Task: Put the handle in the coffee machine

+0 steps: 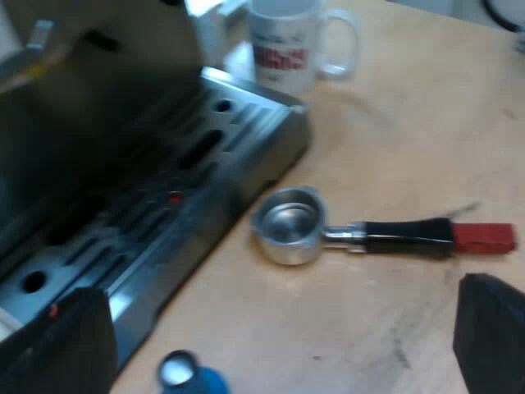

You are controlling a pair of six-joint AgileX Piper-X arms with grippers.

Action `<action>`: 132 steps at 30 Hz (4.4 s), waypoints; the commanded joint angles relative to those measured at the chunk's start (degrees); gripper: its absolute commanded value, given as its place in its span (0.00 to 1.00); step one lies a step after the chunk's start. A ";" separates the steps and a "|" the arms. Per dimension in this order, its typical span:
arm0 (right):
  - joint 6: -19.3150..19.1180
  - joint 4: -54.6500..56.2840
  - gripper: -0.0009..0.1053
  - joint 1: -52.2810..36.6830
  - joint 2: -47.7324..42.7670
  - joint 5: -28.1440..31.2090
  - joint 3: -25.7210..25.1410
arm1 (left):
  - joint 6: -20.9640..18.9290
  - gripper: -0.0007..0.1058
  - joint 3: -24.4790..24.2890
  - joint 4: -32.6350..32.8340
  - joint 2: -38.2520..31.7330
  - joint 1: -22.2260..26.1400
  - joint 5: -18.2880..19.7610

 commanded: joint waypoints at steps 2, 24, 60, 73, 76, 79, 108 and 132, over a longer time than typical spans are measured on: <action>-1.55 0.02 0.57 -0.04 1.76 -0.81 -0.94 | 0.26 0.80 -0.40 -0.56 1.74 -2.47 1.10; 13.12 -9.78 0.54 28.47 21.52 12.16 -0.33 | 0.94 0.80 -0.40 -2.10 18.02 -25.22 1.10; 35.68 -26.56 0.01 37.48 44.79 12.37 11.24 | 0.94 0.80 -0.16 -3.18 19.96 -25.22 1.10; 35.18 -35.18 0.01 41.82 52.78 10.39 11.24 | 0.94 0.80 -0.16 -3.18 19.96 -25.22 1.10; 35.31 -36.50 0.01 45.42 54.13 10.39 11.24 | 0.94 0.80 -0.16 -3.18 19.96 -25.22 1.10; 37.01 -37.54 0.01 48.24 55.46 10.15 10.99 | 0.94 0.80 -0.16 -3.18 19.96 -25.22 1.10; 49.63 -57.13 0.01 56.54 65.69 5.02 2.50 | 1.58 0.80 -0.16 2.54 19.96 -13.84 1.10; 50.39 -47.98 0.01 56.54 59.64 12.29 -4.08 | 4.96 0.80 -0.16 8.83 19.96 -8.61 0.80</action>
